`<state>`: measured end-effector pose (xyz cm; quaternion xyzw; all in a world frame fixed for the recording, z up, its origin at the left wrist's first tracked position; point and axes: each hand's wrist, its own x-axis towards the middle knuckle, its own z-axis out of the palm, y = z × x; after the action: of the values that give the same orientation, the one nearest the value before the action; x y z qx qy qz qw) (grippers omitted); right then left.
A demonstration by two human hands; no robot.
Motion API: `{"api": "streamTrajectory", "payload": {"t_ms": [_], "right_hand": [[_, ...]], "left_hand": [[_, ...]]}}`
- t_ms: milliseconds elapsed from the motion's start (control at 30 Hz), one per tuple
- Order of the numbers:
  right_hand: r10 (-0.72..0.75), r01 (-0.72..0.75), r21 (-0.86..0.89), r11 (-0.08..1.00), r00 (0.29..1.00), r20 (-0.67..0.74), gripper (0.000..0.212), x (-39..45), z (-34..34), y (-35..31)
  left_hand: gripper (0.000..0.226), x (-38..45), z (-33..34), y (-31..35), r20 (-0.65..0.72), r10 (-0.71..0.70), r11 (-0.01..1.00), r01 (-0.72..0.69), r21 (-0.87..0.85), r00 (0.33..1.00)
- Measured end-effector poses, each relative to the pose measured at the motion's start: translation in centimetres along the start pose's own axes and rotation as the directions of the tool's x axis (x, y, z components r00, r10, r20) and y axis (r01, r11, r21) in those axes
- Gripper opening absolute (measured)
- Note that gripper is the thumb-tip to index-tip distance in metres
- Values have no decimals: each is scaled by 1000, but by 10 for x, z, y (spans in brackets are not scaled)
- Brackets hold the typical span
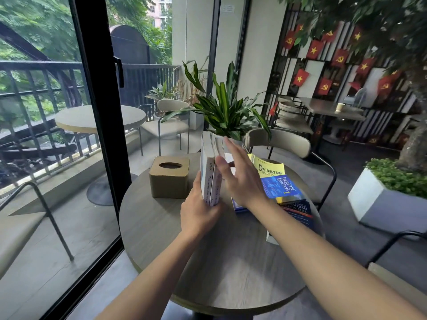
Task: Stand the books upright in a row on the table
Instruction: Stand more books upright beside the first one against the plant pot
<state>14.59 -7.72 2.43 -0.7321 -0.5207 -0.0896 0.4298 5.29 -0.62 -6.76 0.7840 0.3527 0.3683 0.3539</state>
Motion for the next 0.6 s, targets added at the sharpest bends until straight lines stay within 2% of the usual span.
{"api": "streamTrajectory", "payload": {"t_ms": [100,200,300,400,600], "right_hand": [[51,-57,-47,997,993,-110,76,-3,-5,21],[169,-199,-191,961,972,-163,81,1,-17,51],[286,-332,-432,839,943,-170,85,-3,-33,84],[345,-351,-635,688,928,-139,90,-13,-43,111],[611,-482,-697,530,787,-80,87,-30,-39,138]], "left_hand": [[87,1,2,-2,-23,2,1000,-2,4,1000],[87,3,5,-6,-25,5,1000,-5,14,1000],[89,6,6,-8,-12,13,1000,-13,21,1000],[90,7,8,-9,-8,17,1000,-17,21,1000],[90,8,9,-10,-4,28,999,-28,16,1000]]}}
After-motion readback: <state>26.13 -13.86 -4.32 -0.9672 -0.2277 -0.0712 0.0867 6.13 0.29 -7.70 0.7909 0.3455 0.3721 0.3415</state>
